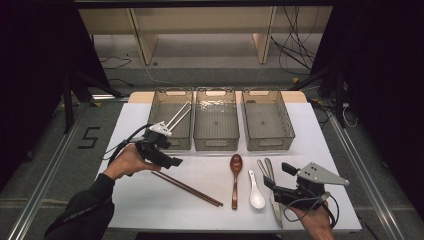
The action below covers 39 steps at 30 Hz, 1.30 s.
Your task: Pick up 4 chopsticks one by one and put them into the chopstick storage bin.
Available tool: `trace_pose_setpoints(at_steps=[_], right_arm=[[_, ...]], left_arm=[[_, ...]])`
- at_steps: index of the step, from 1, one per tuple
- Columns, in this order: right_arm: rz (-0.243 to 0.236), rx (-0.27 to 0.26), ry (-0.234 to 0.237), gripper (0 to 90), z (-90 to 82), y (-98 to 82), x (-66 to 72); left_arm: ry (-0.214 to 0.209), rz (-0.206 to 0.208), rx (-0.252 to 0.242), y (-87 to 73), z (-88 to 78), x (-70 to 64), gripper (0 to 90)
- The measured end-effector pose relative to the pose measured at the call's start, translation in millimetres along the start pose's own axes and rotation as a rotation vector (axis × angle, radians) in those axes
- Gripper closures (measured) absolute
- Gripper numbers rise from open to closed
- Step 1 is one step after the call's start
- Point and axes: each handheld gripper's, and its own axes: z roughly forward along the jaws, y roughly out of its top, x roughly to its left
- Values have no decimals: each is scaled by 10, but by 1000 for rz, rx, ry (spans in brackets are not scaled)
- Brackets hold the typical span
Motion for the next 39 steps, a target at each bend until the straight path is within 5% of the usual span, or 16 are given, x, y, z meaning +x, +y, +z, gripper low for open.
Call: trace_pose_setpoints(at_steps=[12, 39], right_arm=[[-1, -2, 0, 267, 0, 0, -2], [-3, 0, -1, 267, -1, -1, -4]], left_arm=[[-58, 110, 31, -163, 90, -245, 175], [-64, 321, 201, -395, 326, -448, 190]])
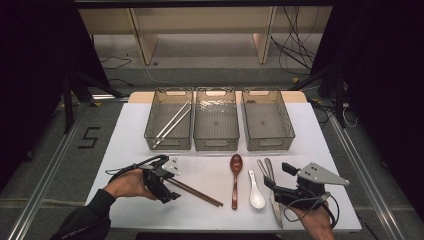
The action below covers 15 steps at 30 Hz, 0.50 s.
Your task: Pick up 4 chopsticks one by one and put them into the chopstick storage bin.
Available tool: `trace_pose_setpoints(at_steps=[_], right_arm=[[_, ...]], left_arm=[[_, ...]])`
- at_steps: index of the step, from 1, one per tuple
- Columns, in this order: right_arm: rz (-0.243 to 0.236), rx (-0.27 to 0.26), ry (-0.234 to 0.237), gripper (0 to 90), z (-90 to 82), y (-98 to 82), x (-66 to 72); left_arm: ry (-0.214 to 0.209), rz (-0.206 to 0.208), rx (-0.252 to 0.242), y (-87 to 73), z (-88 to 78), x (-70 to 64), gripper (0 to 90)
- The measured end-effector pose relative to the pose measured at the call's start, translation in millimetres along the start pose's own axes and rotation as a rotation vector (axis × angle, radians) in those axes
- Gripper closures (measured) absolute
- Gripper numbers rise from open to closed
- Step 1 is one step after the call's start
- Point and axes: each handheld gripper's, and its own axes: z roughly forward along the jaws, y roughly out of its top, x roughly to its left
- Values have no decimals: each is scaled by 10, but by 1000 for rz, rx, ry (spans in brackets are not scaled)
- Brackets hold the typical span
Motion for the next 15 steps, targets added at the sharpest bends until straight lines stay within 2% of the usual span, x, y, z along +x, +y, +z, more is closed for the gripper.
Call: trace_pose_setpoints(at_steps=[3, 10, 15], right_arm=[[1, 3, 1, 267, 1, 1, 6], [1, 4, 1, 267, 3, 0, 3], [1, 5, 2, 267, 4, 0, 6]], left_arm=[[-9, 16, 19, -29, 58, 5, 197], [-13, 17, 21, -55, 122, 19, 220], [-16, 41, 26, -62, 150, 25, 245]])
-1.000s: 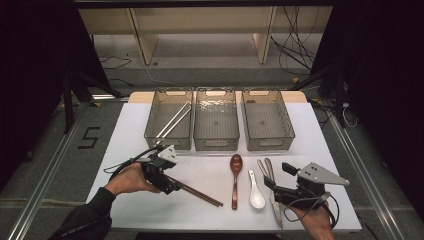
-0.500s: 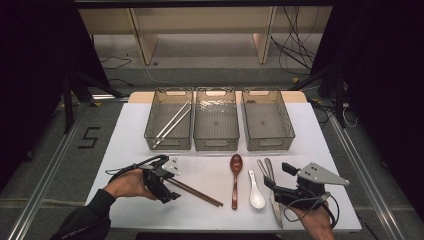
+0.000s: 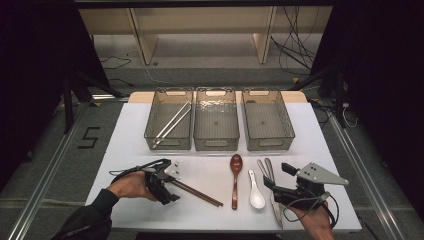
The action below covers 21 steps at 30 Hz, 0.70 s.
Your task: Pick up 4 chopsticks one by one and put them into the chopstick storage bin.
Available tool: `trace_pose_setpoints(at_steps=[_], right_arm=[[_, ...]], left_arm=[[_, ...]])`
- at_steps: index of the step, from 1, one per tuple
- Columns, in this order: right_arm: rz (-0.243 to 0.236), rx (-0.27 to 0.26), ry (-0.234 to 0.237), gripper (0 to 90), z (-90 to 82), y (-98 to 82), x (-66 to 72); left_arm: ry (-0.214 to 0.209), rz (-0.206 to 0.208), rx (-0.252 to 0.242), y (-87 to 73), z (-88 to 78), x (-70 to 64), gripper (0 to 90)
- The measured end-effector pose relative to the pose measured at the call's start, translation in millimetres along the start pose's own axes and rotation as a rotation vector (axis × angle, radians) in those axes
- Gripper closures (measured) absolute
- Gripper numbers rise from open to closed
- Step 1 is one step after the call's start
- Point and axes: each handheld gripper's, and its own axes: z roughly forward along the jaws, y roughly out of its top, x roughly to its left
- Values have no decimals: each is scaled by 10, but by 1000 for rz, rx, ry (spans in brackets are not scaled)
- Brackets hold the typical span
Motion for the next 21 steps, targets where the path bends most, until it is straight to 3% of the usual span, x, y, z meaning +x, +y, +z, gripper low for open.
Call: trace_pose_setpoints(at_steps=[14, 21], right_arm=[[-2, 4, 3, 267, 9, -2, 3], [-3, 4, 4, 267, 8, -2, 4]], left_arm=[[-7, 56, 44, 6, 84, 53, 326], [-38, 46, 84, 40, 79, 53, 409]])
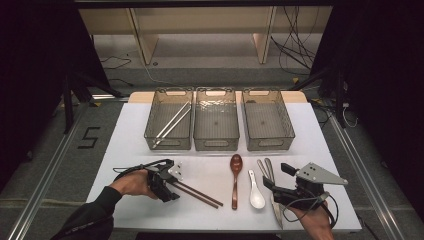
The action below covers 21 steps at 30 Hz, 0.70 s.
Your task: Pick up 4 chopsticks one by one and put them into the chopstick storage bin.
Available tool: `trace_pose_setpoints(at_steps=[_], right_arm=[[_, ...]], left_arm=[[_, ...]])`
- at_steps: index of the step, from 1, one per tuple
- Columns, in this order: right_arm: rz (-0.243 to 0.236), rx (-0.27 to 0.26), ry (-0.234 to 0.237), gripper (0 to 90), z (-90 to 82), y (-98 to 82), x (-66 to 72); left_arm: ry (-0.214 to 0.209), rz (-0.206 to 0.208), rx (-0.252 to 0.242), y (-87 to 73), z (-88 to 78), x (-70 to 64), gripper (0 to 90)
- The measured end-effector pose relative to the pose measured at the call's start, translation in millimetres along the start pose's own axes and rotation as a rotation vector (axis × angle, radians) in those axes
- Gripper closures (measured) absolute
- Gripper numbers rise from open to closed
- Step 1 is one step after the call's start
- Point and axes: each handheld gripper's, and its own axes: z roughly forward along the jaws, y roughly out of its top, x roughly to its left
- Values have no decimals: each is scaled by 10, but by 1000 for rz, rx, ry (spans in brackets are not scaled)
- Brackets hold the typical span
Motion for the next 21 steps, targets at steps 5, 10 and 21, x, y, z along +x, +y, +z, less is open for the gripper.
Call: trace_pose_setpoints(at_steps=[5, 10, 21], right_arm=[[-1, 1, -1, 267, 0, 0, 0], [-1, 1, 0, 267, -2, -1, 0], [0, 1, -2, 267, -9, -3, -1]], left_arm=[[-13, -18, 54, 59, -5, -12, 486], [-23, -14, 99, 98, -13, -25, 578], [-42, 108, 109, 76, -32, -106, 748]])
